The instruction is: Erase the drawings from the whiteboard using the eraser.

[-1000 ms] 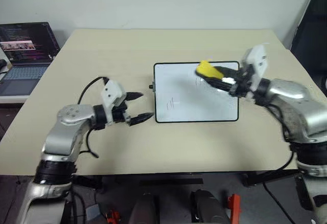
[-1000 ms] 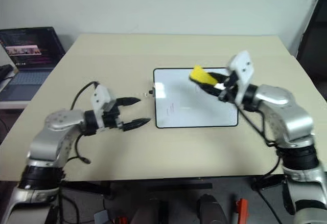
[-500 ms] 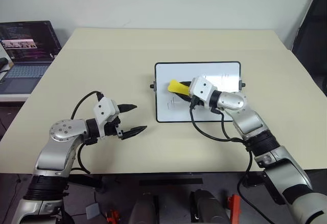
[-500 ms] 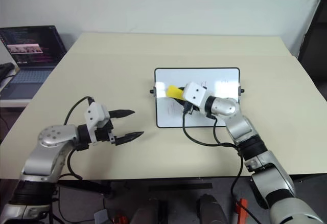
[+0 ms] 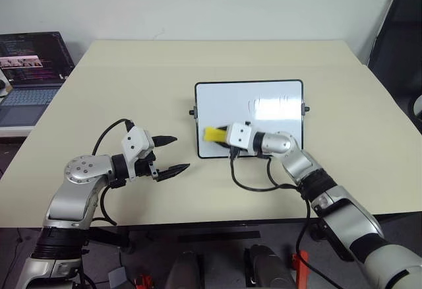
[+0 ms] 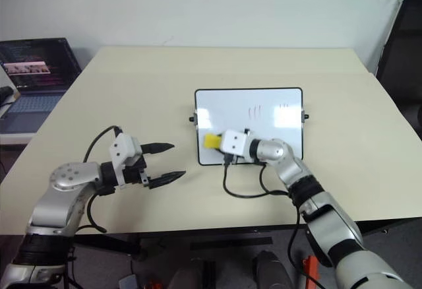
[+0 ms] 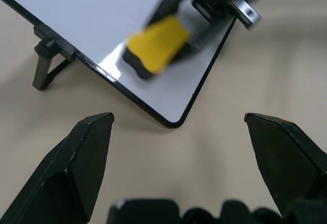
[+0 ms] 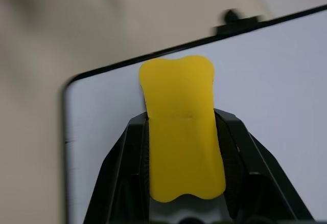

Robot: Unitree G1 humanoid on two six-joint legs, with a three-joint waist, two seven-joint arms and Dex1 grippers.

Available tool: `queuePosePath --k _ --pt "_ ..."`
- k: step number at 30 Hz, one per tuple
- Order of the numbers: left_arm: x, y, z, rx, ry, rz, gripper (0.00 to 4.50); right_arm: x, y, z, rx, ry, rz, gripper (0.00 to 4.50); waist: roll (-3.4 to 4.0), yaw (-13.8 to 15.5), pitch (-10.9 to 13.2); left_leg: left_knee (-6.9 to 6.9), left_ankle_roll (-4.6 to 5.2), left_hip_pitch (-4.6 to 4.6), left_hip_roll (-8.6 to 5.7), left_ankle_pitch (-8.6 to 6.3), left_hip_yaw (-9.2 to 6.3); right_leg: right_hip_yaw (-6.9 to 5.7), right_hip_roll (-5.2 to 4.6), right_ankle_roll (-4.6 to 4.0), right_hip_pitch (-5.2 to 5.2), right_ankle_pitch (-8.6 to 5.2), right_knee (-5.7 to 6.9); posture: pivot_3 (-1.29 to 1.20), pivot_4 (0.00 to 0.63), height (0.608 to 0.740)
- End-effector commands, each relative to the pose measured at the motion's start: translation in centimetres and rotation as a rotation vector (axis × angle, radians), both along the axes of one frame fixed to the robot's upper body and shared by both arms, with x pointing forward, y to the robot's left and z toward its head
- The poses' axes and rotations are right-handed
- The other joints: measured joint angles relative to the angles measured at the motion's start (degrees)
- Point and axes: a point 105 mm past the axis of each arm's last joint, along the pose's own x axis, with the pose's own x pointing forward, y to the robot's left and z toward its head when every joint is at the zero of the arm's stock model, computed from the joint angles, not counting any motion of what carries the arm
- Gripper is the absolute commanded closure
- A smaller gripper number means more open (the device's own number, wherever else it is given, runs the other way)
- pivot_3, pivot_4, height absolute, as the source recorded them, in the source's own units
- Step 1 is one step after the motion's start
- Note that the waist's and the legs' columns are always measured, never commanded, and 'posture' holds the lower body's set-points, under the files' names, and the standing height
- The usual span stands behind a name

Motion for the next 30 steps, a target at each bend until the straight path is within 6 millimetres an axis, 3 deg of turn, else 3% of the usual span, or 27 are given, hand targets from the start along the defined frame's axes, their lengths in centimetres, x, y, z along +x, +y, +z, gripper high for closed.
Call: queuePosePath --k 1,5,13,19,24,30 --pt "0.4 -0.3 1.4 -0.029 -0.044 -0.003 0.00 0.2 -1.7 -2.4 -0.075 0.083 -0.064 3.13 0.02 0.0 0.0 0.05 0.02 0.00 0.00 0.03 0.01 0.02 0.00 0.07 -0.01 -0.03 0.01 0.00 0.150 0.740" --pt "0.7 -0.4 1.4 -0.031 -0.046 -0.001 0.00 1.4 -2.4 -1.4 -0.054 0.051 -0.116 3.13 -0.01 0.1 0.0 0.13 0.16 -0.01 -0.01 0.14 0.03 0.04 0.01 -0.10 0.00 0.03 0.00 0.00 0.150 0.740" --pt "1.2 -0.8 1.9 -0.037 -0.057 -0.014 0.00 4.4 -3.8 2.8 0.068 -0.050 -0.248 3.13 -0.01 0.2 0.0 0.15 0.30 -0.03 -0.01 0.24 0.01 0.04 0.02 -0.17 -0.02 0.13 0.01 0.00 0.150 0.740" --pt "1.4 -1.0 2.1 -0.040 -0.059 -0.023 0.00 7.1 -6.2 5.7 0.112 -0.170 -0.397 3.13 -0.01 0.2 0.0 0.13 0.30 -0.09 -0.01 0.24 0.02 0.04 0.01 -0.18 -0.07 0.13 -0.02 0.00 0.150 0.740" --pt "1.4 -1.4 2.4 -0.054 -0.063 -0.034 0.00 6.3 -5.7 4.4 0.082 -0.131 -0.345 3.14 -0.01 0.2 0.0 0.10 0.30 -0.11 -0.01 0.24 0.02 0.05 0.01 -0.17 -0.08 0.13 -0.05 0.00 0.150 0.740" --pt "1.6 -1.5 2.5 -0.052 -0.062 -0.041 0.00 3.1 -4.8 0.4 -0.011 0.001 -0.196 3.14 -0.03 0.1 0.0 0.07 0.30 -0.11 -0.01 0.24 0.03 0.05 0.01 -0.13 -0.07 0.14 -0.05 0.00 0.150 0.740"
